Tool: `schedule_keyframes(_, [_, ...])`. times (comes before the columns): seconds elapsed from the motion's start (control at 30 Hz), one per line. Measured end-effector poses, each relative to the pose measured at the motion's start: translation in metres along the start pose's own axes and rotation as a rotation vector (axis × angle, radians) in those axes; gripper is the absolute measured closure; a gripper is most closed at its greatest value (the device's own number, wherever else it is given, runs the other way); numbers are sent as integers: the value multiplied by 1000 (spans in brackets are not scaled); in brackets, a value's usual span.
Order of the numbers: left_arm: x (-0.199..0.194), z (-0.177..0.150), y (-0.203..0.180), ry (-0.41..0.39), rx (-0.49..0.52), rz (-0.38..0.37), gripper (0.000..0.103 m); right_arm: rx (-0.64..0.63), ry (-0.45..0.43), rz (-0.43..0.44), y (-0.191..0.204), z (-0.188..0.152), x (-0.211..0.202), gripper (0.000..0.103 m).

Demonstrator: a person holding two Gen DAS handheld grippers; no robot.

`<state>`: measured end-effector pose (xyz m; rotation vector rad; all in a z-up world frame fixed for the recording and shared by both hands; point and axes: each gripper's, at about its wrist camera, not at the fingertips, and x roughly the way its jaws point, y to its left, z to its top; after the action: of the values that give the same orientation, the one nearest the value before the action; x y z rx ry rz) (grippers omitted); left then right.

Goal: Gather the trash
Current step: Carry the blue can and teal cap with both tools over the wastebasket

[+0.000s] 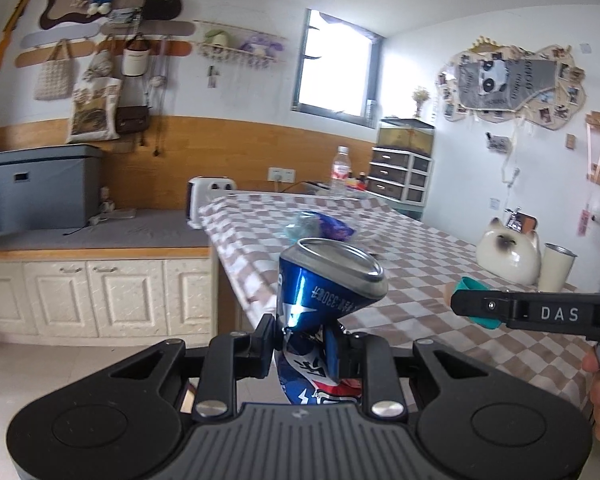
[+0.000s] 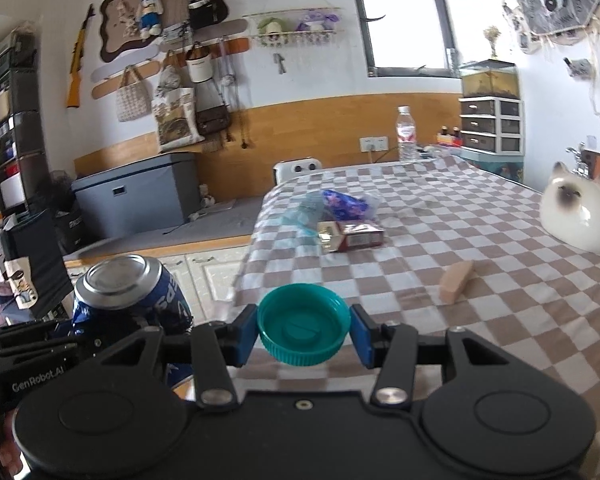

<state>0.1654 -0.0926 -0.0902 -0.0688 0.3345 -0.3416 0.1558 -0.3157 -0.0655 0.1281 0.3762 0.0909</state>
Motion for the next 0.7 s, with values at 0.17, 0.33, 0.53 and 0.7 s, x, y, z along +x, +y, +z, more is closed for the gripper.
schedule_keyframes(0.17, [-16, -3, 26, -7, -35, 53, 76, -39, 14, 46, 30, -2, 6, 53])
schedule_keyframes(0.33, [-26, -7, 56, -1, -69, 106, 76, -69, 35, 94, 60, -4, 19, 53])
schedule_keyframes(0.53, [-29, -12, 93, 19, -110, 155, 76, -92, 75, 150, 95, -8, 44, 53])
schedule_keyframes(0.7, [-16, -15, 123, 52, -134, 192, 76, -133, 134, 227, 123, -1, 74, 53])
